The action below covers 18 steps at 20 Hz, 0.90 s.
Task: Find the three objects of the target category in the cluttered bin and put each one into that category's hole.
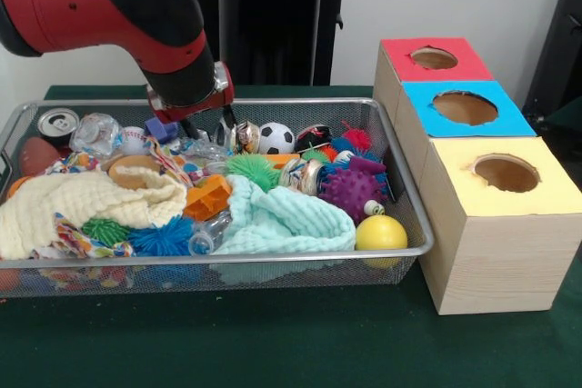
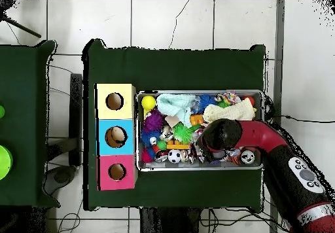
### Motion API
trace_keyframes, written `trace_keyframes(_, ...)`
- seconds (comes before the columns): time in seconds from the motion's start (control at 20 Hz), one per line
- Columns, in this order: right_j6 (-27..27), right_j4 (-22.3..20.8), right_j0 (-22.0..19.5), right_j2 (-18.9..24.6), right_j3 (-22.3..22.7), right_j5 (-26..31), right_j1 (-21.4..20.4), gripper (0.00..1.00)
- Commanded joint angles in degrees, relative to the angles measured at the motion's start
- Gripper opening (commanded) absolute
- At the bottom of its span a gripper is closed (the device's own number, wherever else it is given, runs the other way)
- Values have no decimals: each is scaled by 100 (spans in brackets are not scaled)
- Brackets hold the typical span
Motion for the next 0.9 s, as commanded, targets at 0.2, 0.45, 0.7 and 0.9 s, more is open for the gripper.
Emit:
trace_keyframes(0.2, -1664, -363, 227, 256, -646, 413, -244, 100)
trace_keyframes(0.45, -1866, -403, 340, 286, -825, 676, -440, 100)
trace_keyframes(0.7, -1987, -417, 437, 305, -987, 732, -393, 100)
trace_keyframes(0.9, -1978, -419, 469, 301, -1083, 597, -199, 100)
